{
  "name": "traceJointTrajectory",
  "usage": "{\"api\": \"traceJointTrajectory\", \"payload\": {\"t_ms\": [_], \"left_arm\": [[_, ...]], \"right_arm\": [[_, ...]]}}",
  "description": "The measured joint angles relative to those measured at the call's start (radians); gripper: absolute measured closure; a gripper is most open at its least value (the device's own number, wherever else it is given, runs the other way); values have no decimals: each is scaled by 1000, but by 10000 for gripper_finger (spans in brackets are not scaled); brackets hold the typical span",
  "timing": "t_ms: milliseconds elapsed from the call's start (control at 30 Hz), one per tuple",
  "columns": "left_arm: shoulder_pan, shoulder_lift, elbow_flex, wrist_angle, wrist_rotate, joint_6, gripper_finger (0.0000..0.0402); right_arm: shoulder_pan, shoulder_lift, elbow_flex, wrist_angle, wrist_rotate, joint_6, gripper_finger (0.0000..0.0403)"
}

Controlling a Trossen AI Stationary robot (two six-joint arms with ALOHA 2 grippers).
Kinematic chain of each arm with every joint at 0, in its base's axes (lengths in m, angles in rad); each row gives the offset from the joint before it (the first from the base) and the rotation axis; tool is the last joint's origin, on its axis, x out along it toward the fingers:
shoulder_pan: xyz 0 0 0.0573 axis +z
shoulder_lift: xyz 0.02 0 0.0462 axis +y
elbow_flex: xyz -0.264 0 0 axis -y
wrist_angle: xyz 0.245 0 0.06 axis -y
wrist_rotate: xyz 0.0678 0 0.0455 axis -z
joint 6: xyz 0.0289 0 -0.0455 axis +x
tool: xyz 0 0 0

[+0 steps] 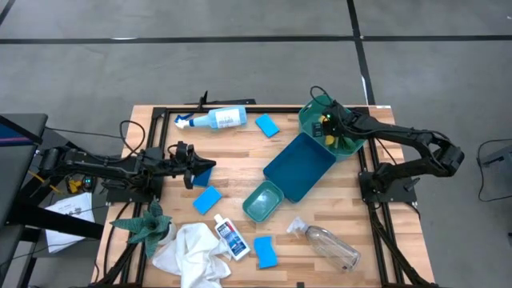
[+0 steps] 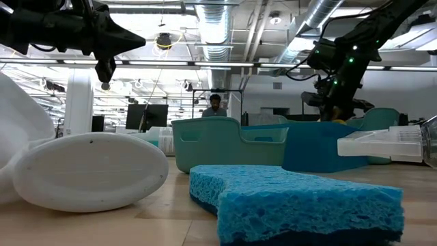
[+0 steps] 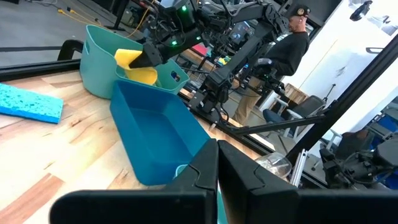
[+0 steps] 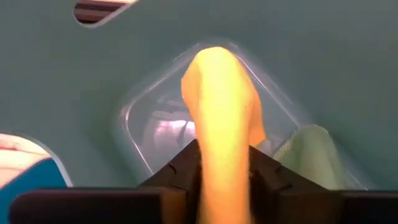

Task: Pick & Place Kitchen Items
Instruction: Put the yellow microfiber cloth into the top green bin, then put the bottom right light blue sponge into the bottom green bin

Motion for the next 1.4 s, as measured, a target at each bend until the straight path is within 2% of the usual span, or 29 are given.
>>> {"api": "traceJointTrajectory", "payload": {"t_ms": [267,433,1033,1400], "left_arm": [[0,0,0,0,10,-8,401],[0,0,0,0,11,-23,399],[0,0,0,0,11,-25,399],[0,0,0,0,11,-25,400]], "right_arm": [[0,0,0,18,0,34,218],[1,-3,0,17,0,34,186],[1,-160,0,10,1,25,212],[40,-239,0,3,-12,-146,250]]}}
